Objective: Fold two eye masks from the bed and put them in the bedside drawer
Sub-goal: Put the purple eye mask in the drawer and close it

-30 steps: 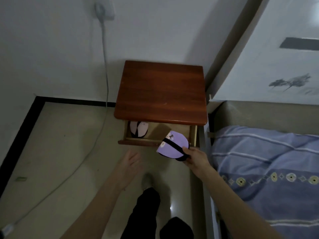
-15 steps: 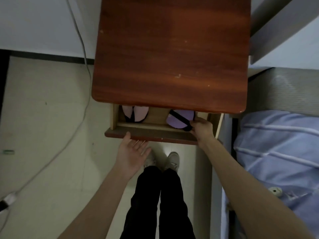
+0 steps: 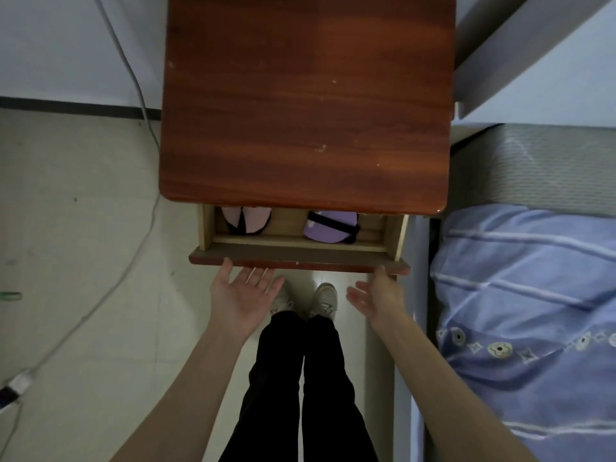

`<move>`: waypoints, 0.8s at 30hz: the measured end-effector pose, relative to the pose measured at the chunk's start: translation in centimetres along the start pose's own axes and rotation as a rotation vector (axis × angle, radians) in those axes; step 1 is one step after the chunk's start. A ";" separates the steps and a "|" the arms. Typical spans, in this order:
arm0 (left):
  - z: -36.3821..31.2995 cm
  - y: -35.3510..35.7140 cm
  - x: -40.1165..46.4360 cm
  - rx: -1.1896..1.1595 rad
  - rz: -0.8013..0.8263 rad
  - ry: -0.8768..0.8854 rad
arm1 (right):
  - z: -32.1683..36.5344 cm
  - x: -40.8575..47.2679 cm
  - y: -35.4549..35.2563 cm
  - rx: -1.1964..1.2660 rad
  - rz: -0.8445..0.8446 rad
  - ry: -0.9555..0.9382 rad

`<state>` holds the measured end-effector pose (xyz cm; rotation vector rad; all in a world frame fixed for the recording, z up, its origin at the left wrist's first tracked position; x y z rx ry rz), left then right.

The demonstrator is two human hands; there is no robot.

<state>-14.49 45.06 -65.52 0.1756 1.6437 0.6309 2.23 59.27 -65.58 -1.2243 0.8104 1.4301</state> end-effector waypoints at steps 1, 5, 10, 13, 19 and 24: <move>-0.1 0.3 -0.2 -0.001 0.008 -0.006 | -0.5 -0.3 0.0 0.136 0.068 0.075; -0.6 1.7 -1.2 0.002 0.046 -0.023 | 1.4 -1.2 0.0 0.532 0.208 0.026; -1.3 4.0 -1.8 -0.029 0.097 -0.022 | 4.3 -2.7 0.5 0.679 0.340 -0.001; -1.6 5.2 -1.2 -0.021 0.113 -0.007 | 5.7 -2.7 1.0 0.711 0.393 -0.032; -2.7 8.0 0.8 0.088 0.119 0.050 | 7.8 -1.4 2.3 0.733 0.439 -0.079; -2.8 9.1 -0.2 0.347 0.002 0.105 | 7.8 -2.5 2.6 0.715 0.440 -0.127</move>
Point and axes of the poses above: each hand's wrist, its own x-axis towards the middle knuckle, its own y-axis out of the palm, z = x × y, the point moved 5 cm from there along x, towards the middle knuckle, and after that the axes turned 7 degrees about z, right-handed, at the moved point
